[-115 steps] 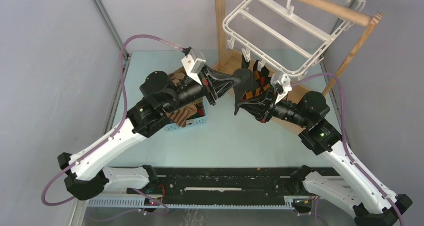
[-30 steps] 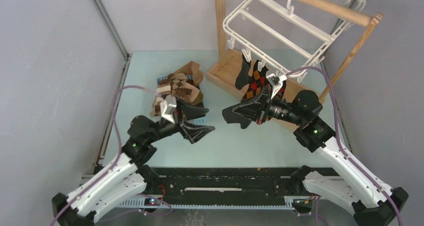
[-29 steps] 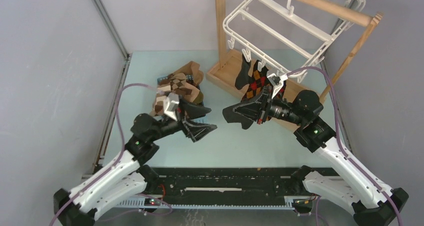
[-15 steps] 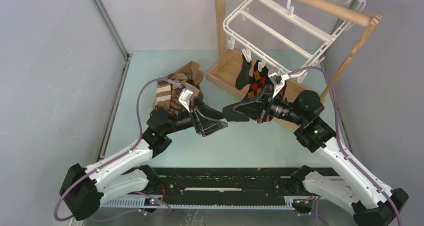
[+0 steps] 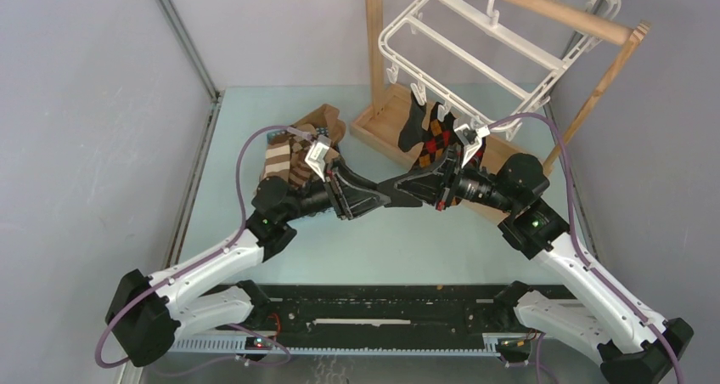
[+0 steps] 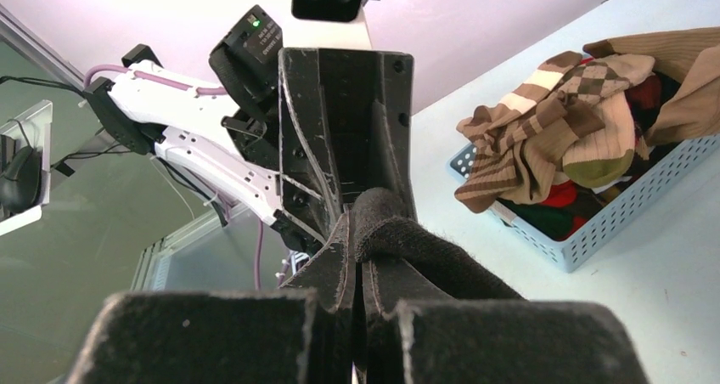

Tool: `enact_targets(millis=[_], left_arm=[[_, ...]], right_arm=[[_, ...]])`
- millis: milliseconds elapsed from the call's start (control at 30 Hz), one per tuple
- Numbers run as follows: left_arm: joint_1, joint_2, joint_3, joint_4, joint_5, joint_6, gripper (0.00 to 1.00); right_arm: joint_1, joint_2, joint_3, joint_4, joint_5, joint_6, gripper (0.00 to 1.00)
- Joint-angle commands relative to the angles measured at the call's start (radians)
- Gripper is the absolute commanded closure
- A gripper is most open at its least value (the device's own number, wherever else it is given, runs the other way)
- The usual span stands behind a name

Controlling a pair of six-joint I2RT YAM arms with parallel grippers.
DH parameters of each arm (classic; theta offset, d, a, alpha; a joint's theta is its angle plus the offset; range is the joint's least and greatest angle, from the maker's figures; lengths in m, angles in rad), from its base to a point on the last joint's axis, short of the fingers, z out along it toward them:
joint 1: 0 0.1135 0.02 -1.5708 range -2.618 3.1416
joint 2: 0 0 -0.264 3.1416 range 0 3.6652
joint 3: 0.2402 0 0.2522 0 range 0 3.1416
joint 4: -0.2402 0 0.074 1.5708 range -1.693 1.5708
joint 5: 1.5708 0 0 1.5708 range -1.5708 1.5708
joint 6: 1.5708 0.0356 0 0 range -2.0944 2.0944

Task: Clip the socks to the hanger
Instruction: Pick up the sock from the bin.

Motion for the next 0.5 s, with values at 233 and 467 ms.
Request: enact_targets(millis=[233,467], left_arm=[[0.007,-0.004,0.058,0.050,0.010,-0.108,1.00],[0.115,-0.092,0.036,-0.200,0.004,-0.340,1.00]], right_arm=[[-0.003,-0.008,0.000,0.014,-0.026,-0.061,0.93],[-0.093,-0.133,0.000,-0.198,-0.240,-0.442,0.40]])
